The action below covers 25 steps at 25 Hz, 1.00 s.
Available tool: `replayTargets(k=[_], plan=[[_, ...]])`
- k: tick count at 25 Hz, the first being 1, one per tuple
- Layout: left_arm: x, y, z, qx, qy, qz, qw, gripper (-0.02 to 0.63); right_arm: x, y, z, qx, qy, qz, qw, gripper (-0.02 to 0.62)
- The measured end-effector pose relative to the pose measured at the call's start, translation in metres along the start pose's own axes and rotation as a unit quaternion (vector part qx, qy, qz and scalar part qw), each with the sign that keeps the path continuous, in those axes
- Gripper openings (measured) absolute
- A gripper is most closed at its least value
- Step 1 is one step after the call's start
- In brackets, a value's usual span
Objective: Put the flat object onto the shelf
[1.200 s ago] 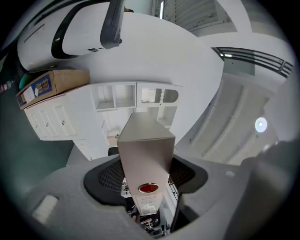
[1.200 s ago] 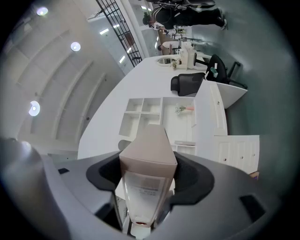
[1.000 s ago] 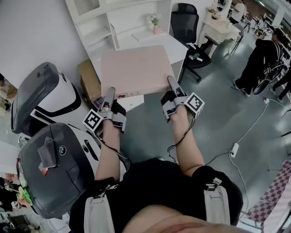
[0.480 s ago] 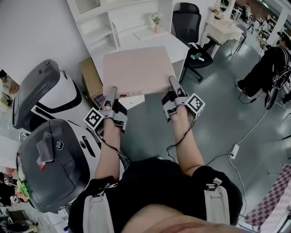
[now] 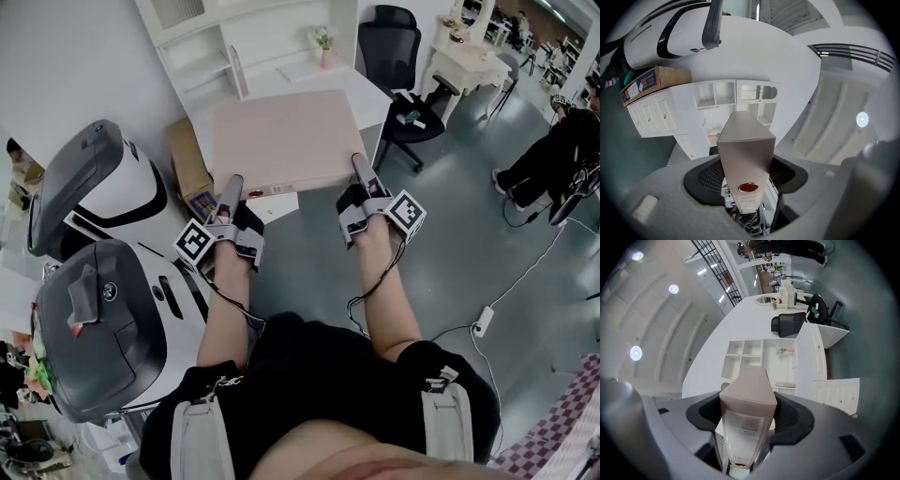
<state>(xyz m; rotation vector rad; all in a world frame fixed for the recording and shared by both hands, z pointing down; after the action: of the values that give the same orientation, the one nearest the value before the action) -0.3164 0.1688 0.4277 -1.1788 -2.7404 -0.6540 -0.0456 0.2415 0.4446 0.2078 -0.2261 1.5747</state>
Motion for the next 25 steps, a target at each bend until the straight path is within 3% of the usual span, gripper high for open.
replayTargets(k=[10,25], plan=[[-0.018,0.018,-0.003,-0.007,-0.003,0.007,0.9999,0.282,-0.004,-0.025,0.007,-0.002,0.002,-0.012,1.000,0.298],[-0.102,0.017,-0.021,-0.008,0.017,-0.009,0.9998,0.282,-0.059,-0.079,0.019,0.009,-0.004,-0.001,1.000,0.298]])
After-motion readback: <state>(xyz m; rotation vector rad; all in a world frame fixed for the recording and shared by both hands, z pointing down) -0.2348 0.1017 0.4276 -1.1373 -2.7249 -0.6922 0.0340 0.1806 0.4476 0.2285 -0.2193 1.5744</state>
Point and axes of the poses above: the fingertips, and each gripper's own axes: x backward along the fingers, z to its right, y out of its underside, the point moved 1 cm from there along x, backward along the fingers, and after that the axes turned 9 degrees about -x, right-handed, at the moved point
